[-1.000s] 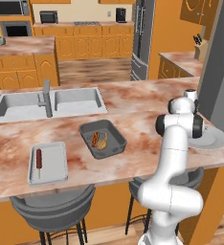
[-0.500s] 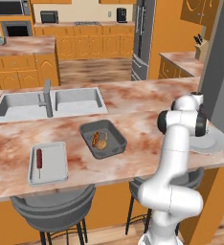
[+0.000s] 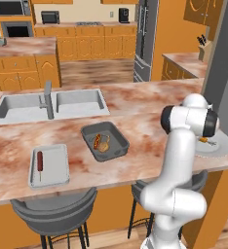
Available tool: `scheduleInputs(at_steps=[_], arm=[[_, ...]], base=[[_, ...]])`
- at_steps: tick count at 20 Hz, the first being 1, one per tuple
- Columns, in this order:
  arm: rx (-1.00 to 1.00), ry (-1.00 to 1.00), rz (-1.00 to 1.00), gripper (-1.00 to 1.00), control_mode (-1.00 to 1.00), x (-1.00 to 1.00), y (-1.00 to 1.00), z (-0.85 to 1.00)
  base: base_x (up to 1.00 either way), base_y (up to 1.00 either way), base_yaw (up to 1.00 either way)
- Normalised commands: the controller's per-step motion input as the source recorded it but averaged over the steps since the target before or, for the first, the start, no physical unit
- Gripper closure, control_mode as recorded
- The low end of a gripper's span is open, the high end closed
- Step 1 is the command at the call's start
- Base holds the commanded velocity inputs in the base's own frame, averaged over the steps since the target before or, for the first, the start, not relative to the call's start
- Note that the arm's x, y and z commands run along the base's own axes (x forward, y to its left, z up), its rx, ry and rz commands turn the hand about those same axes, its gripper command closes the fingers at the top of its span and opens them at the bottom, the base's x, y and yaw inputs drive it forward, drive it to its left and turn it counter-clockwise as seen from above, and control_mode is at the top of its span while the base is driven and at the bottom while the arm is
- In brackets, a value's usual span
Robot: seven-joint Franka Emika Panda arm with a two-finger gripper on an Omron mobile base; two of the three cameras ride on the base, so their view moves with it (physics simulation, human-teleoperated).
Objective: Place one cooked food and one vegetable from the large plate to each tupperware container.
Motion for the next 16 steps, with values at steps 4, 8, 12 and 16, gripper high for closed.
scheduleInputs(at_steps=[4,8,12,16], arm=[[0.00,0.00,0.00,1.00,-1.00,-0.16,0.36,0.97],[0.11,-0.12,-0.07,1.00,-1.00,-0.48,0.87,0.67],[0.25,-0.07,-0.21,1.00,-1.00,-0.22,0.79,0.69],[0.26,-0.08,-0.42,1.00,-1.00,-0.30,0.71,0.46]], base=[[0.00,0.00,0.00],[0.00,0.00,0.00],[0.00,0.00,0.00],[0.00,0.00,0.00]])
